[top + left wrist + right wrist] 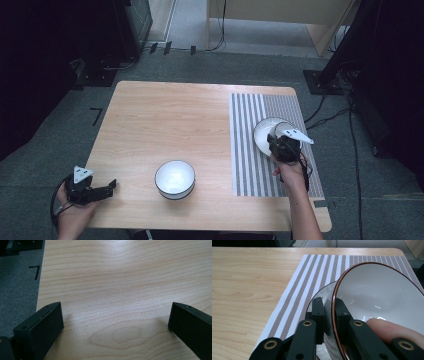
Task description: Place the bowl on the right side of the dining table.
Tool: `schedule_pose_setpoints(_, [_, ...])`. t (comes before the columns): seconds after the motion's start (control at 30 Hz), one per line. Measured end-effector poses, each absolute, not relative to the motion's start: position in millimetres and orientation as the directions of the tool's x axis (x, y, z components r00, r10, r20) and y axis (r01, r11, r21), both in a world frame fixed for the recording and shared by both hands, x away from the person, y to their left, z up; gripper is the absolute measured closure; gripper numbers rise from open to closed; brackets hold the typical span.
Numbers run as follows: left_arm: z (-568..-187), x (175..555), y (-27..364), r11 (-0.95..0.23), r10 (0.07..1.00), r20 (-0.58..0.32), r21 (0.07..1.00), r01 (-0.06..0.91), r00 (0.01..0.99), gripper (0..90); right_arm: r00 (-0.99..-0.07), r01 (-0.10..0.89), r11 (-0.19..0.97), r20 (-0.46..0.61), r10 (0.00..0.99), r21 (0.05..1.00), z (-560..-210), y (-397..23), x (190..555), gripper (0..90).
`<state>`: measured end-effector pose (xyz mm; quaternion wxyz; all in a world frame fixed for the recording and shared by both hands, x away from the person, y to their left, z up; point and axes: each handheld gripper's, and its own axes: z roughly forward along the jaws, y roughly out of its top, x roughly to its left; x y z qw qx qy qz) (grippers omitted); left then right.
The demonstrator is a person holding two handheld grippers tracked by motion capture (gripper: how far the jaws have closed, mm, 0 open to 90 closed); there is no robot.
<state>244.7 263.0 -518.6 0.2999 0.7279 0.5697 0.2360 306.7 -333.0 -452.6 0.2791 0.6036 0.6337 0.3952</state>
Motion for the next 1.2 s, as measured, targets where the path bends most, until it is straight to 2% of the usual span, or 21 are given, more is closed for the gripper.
schedule_pose_setpoints(0.7, [-519,245,263,-0.171,0.971,0.002,0.706,0.687,0.239,0.0,-0.101,0.58,-0.008,0.081,0.992,0.815,-465,-331,327,83.0])
schedule_pose_setpoints(1.0, [-519,245,263,-0.171,0.971,0.002,0.706,0.688,0.239,0.0,-0.115,0.598,0.063,0.008,0.993,0.799,-467,-327,335,83.1])
schedule_pose_setpoints(1.2, [-519,245,263,-0.171,0.971,0.002,0.706,0.687,0.239,0.0,-0.139,0.611,0.161,-0.096,0.986,0.775,-474,-323,340,83.5])
